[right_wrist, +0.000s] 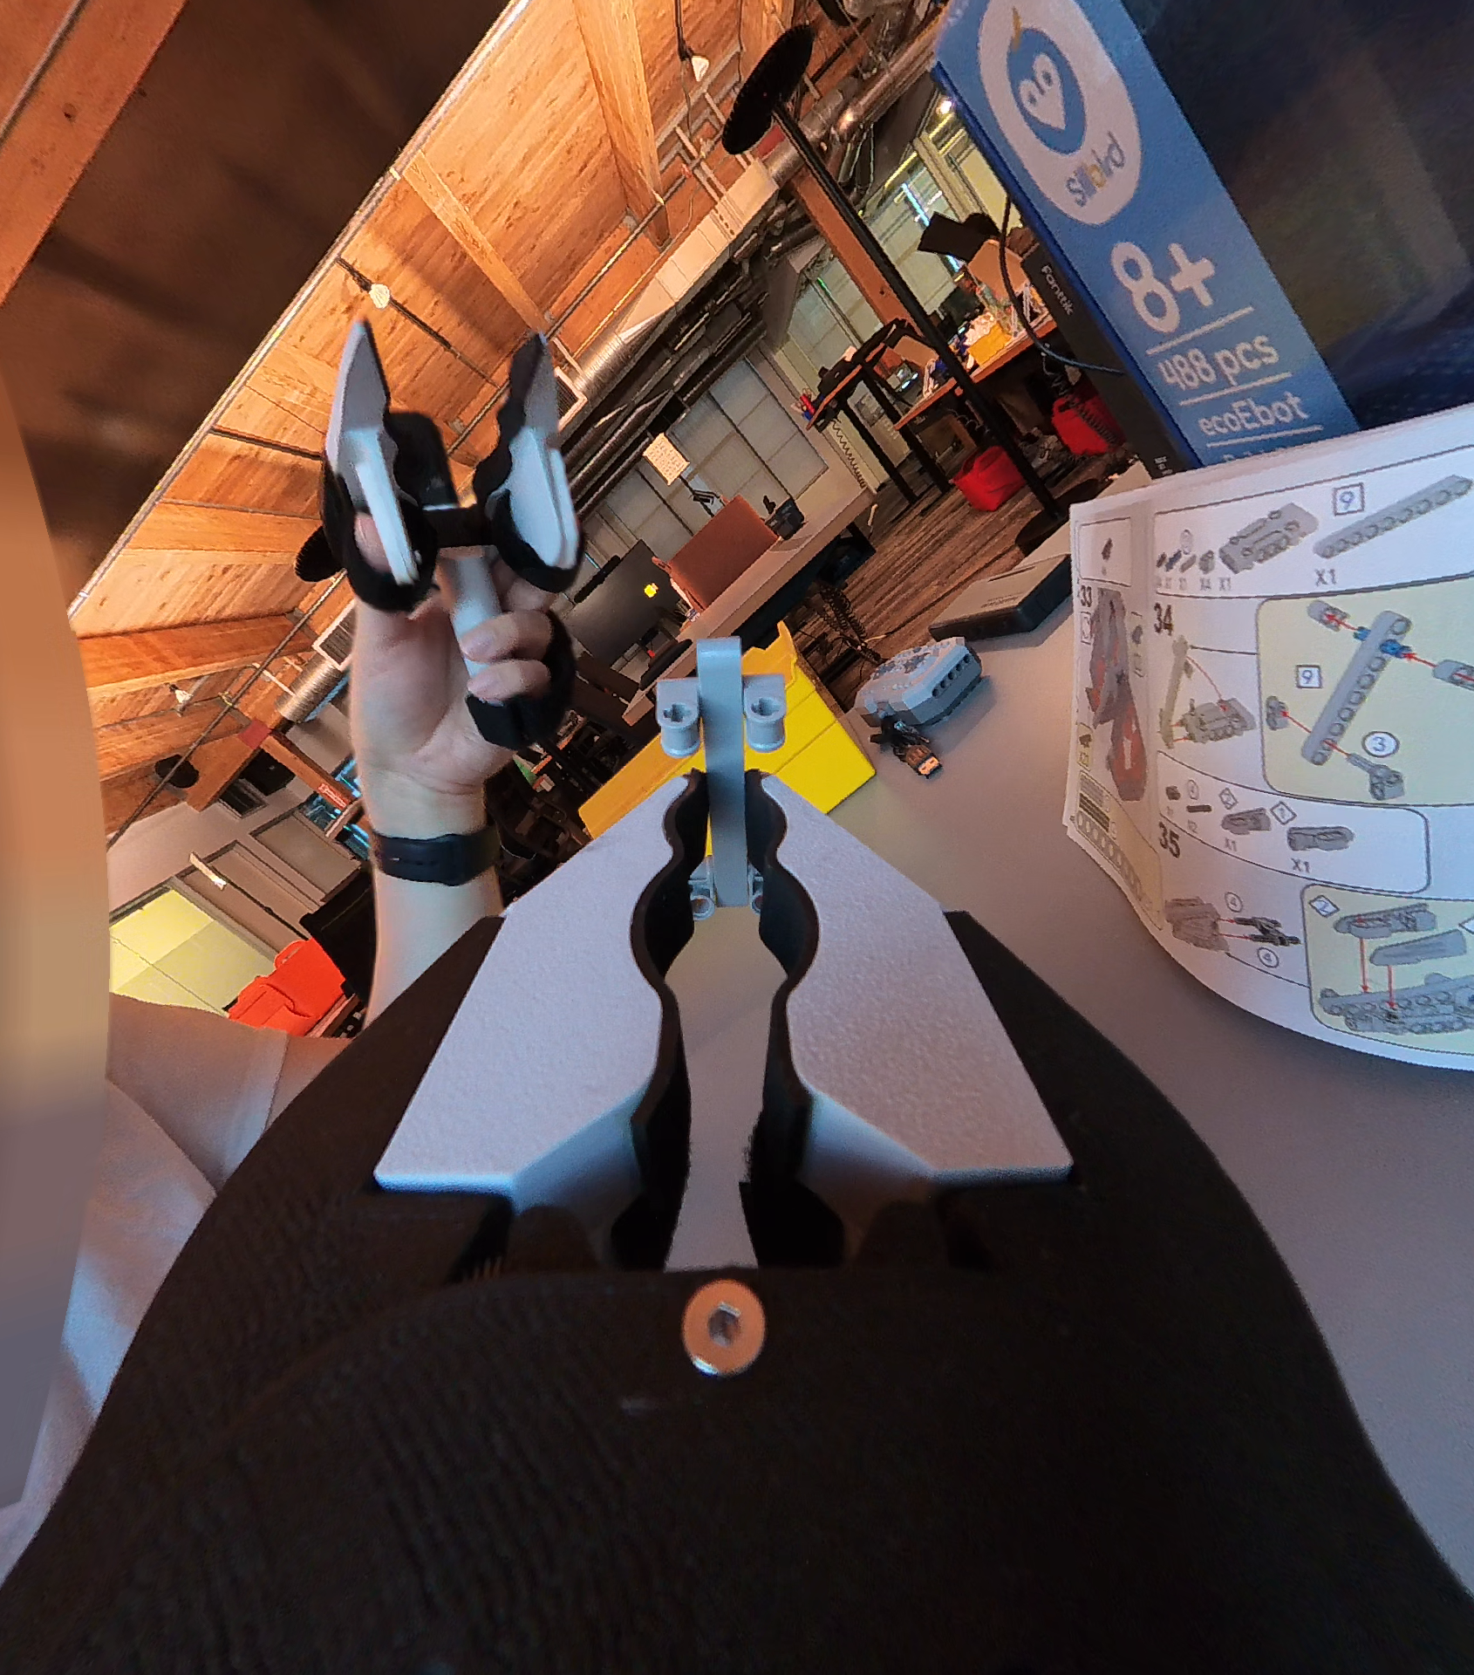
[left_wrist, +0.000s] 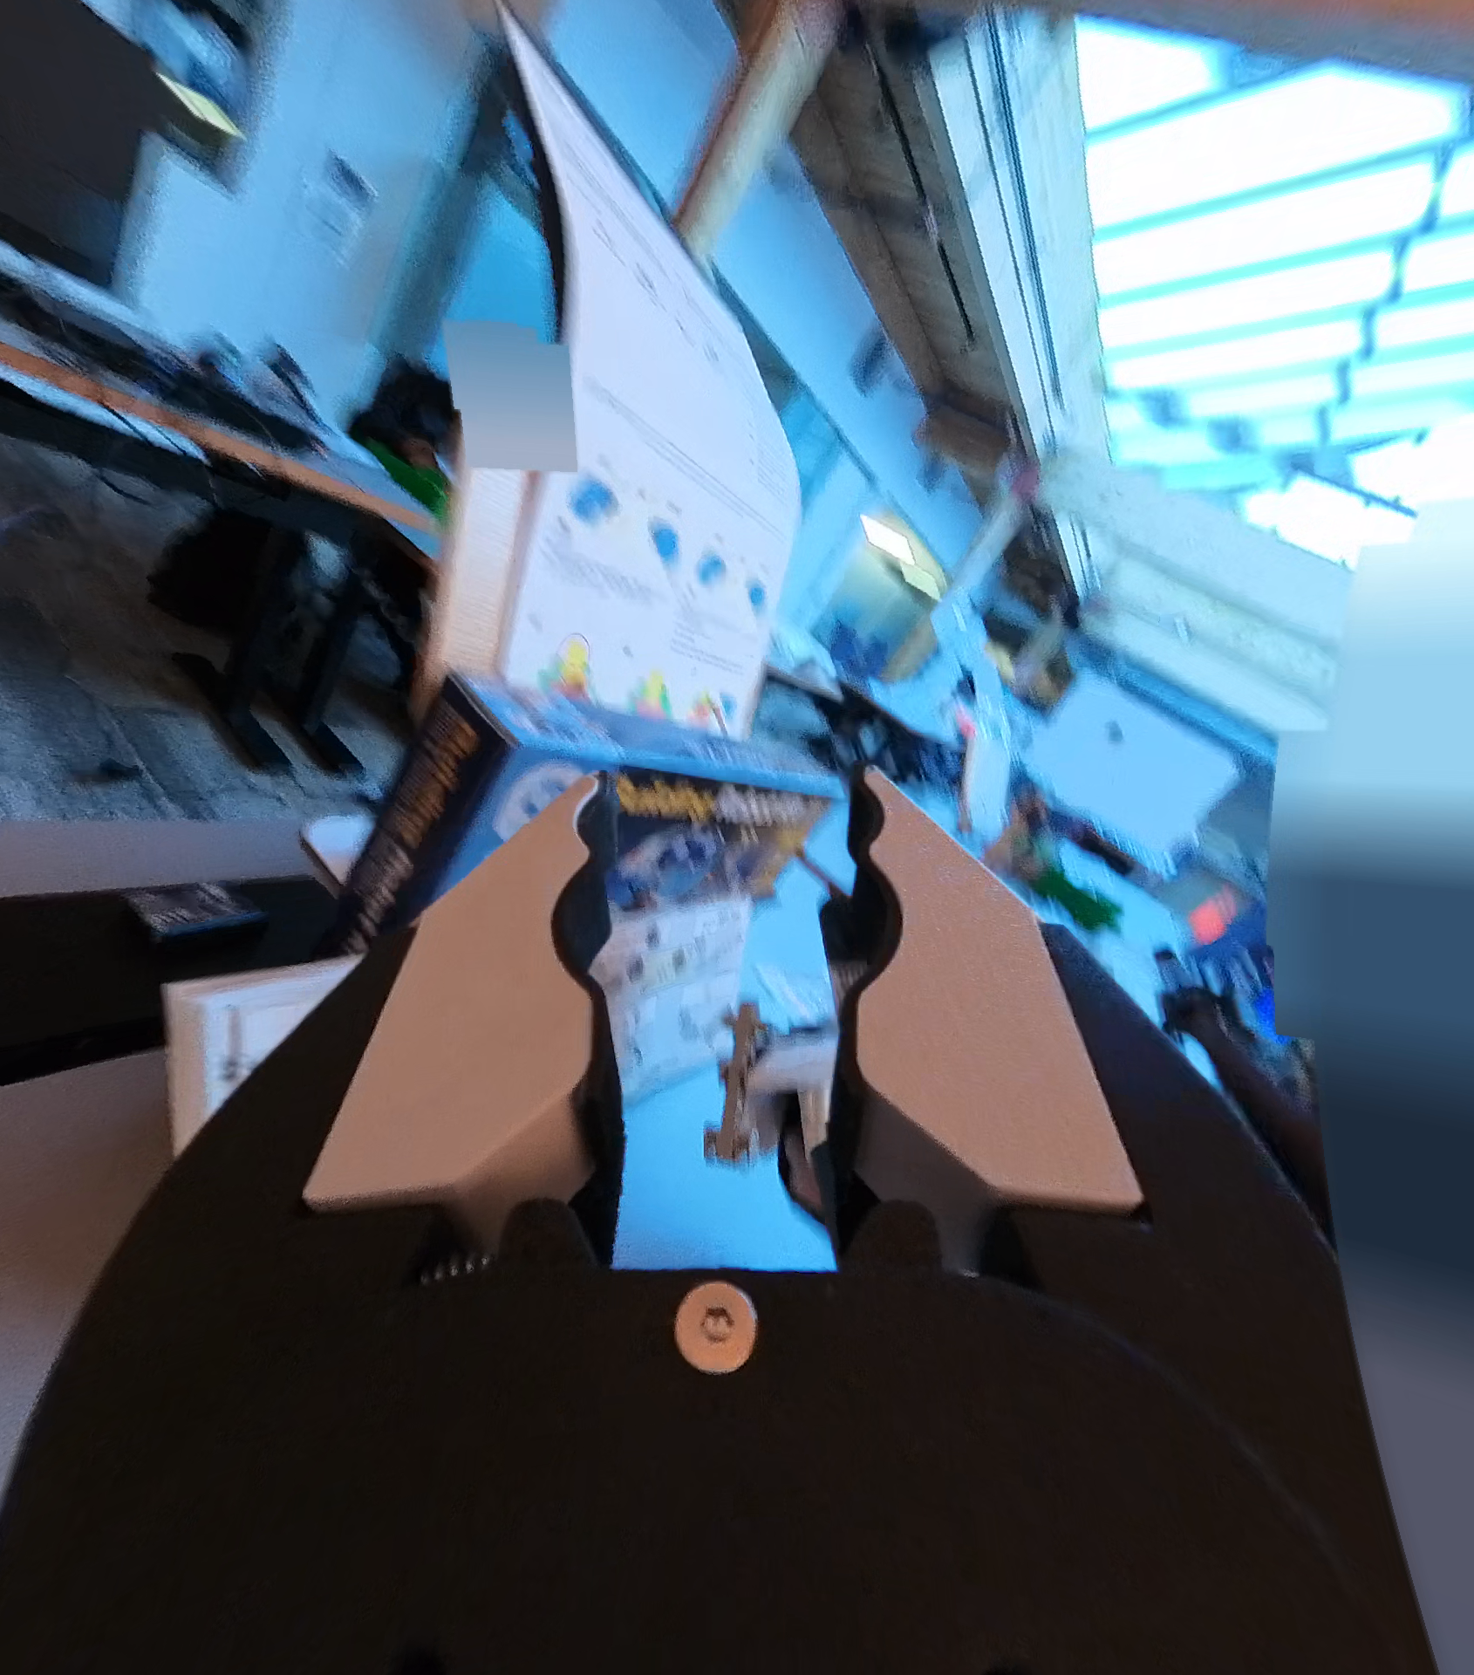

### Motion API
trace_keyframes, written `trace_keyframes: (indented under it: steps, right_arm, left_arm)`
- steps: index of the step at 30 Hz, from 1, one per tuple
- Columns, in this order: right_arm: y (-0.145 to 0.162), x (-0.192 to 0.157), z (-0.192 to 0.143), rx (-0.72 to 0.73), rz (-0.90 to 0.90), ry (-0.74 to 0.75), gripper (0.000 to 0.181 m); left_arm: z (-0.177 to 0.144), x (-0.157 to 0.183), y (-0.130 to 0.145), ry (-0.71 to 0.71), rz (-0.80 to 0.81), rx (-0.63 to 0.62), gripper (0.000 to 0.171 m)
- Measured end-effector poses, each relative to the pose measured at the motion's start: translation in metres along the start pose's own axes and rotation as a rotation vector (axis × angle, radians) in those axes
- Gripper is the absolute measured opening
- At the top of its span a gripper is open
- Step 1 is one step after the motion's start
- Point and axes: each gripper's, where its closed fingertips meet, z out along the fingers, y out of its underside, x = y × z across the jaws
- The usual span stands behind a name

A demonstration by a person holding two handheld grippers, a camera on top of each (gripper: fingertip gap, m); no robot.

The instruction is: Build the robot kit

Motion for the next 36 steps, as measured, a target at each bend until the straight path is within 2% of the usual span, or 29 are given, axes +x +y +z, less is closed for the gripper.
trace_keyframes:
  steps: [3, 6, 8, 10, 12, 15, 23, 26, 29, 36]
  right_arm:
    - [-0.004, -0.006, 0.0, 0.005, -0.013, -0.007, 0.007]
    - [-0.014, -0.02, -0.002, 0.013, -0.049, -0.023, 0.007]
    - [-0.019, -0.028, -0.003, 0.015, -0.082, -0.024, 0.007]
    - [-0.024, -0.033, -0.004, 0.014, -0.113, -0.02, 0.007]
    - [-0.027, -0.036, -0.005, 0.016, -0.13, -0.017, 0.007]
    - [-0.032, -0.043, -0.005, 0.046, -0.119, -0.031, 0.007]
    - [-0.035, -0.057, 0.001, 0.058, -0.145, -0.035, 0.007]
    - [-0.034, -0.059, 0.002, 0.053, -0.145, -0.036, 0.007]
    - [-0.032, -0.058, 0.003, 0.044, -0.138, -0.04, 0.007]
    - [-0.031, -0.058, 0.003, 0.038, -0.133, -0.042, 0.007]
  left_arm:
    - [0.015, 0.013, 0.035, 0.15, 0.031, -0.175, 0.051]
    - [0.027, 0.024, 0.082, 0.298, -0.002, -0.366, 0.057]
    - [0.033, 0.026, 0.115, 0.349, 0.02, -0.493, 0.06]
    - [0.037, 0.028, 0.141, 0.379, 0.051, -0.577, 0.065]
    - [0.042, 0.034, 0.153, 0.414, 0.008, -0.611, 0.066]
    - [0.048, 0.028, 0.16, 0.387, -0.059, -0.624, 0.061]
    - [0.044, 0.048, 0.164, 0.457, 0.016, -0.646, 0.058]
    - [0.044, 0.051, 0.172, 0.468, 0.044, -0.683, 0.044]
    - [0.045, 0.052, 0.17, 0.478, 0.022, -0.669, 0.028]
    - [0.042, 0.048, 0.168, 0.472, 0.023, -0.671, 0.022]
